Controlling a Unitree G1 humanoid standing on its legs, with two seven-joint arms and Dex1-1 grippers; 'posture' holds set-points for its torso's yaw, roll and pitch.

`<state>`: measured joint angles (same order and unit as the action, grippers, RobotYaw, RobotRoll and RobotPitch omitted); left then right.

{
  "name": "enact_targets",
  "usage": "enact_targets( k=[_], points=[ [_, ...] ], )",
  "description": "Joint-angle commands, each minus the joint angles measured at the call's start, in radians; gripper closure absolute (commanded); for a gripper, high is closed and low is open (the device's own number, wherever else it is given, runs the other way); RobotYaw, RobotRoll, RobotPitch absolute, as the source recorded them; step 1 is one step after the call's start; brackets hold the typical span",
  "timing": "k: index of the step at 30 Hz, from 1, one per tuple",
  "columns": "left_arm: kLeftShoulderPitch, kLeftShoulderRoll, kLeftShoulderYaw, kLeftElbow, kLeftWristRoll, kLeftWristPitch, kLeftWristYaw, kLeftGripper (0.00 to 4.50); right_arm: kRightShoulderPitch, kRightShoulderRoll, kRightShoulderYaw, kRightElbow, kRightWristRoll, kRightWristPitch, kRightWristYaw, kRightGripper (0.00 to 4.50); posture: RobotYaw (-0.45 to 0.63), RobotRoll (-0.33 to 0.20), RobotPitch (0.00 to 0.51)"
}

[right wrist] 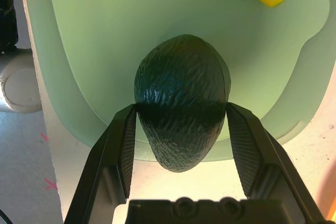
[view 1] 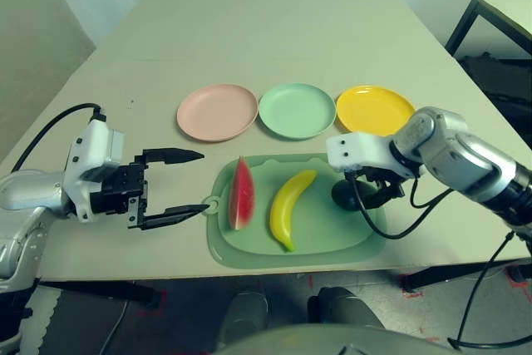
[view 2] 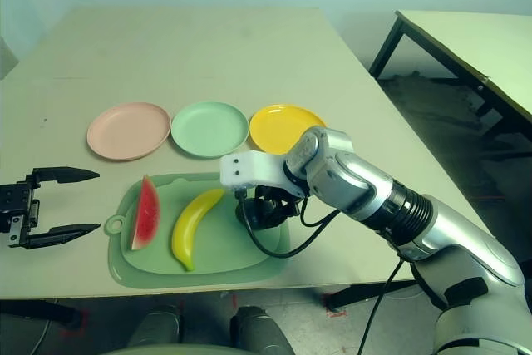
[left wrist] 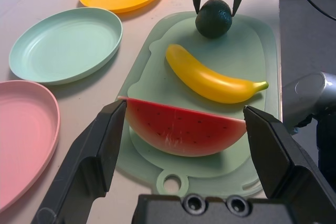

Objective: Place the fruits into color-matched plates.

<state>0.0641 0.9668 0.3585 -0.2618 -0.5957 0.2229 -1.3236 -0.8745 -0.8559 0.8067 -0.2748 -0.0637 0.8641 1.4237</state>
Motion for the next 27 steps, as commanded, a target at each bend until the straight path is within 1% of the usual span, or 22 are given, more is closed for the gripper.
enact_targets(
  k=[1, 5, 9, 15, 19, 21, 25, 27],
  points=[
    [-0.003, 0.001, -0.001, 0.012, 0.009, -0.010, -0.001, 0.00, 0.020, -0.003, 0.011, -0.005, -0.017, -0.011, 0.005, 1.68, 0.12, 0.000, 0.072],
    [-0.005, -0.001, -0.004, 0.014, 0.012, -0.012, 0.001, 0.00, 0.012, -0.007, -0.001, 0.000, -0.016, -0.017, 0.014, 1.68, 0.12, 0.000, 0.068],
    [-0.009, -0.001, -0.007, 0.022, 0.015, -0.013, 0.003, 0.00, -0.025, 0.009, -0.029, 0.027, -0.010, -0.023, 0.022, 1.68, 0.12, 0.000, 0.062],
    [-0.025, 0.001, -0.017, 0.034, 0.017, -0.011, 0.007, 0.00, -0.134, 0.086, -0.072, 0.150, -0.009, -0.063, 0.023, 1.68, 0.12, 0.000, 0.052],
    [-0.047, -0.003, -0.018, 0.032, 0.003, 0.022, 0.039, 0.00, -0.209, 0.173, -0.104, 0.302, -0.024, -0.121, -0.016, 1.68, 0.12, 0.000, 0.049],
    [-0.060, -0.001, -0.019, 0.028, -0.006, 0.054, 0.061, 0.00, -0.246, 0.221, -0.119, 0.404, -0.043, -0.182, -0.056, 1.68, 0.12, 0.000, 0.047],
    [-0.081, 0.003, -0.036, 0.020, 0.001, 0.103, 0.096, 0.00, -0.325, 0.344, -0.144, 0.643, -0.068, -0.302, -0.139, 1.68, 0.12, 0.000, 0.049],
    [-0.090, 0.003, -0.051, 0.014, 0.005, 0.126, 0.113, 0.00, -0.361, 0.406, -0.149, 0.788, -0.095, -0.394, -0.192, 1.68, 0.12, 0.000, 0.050]
  ],
)
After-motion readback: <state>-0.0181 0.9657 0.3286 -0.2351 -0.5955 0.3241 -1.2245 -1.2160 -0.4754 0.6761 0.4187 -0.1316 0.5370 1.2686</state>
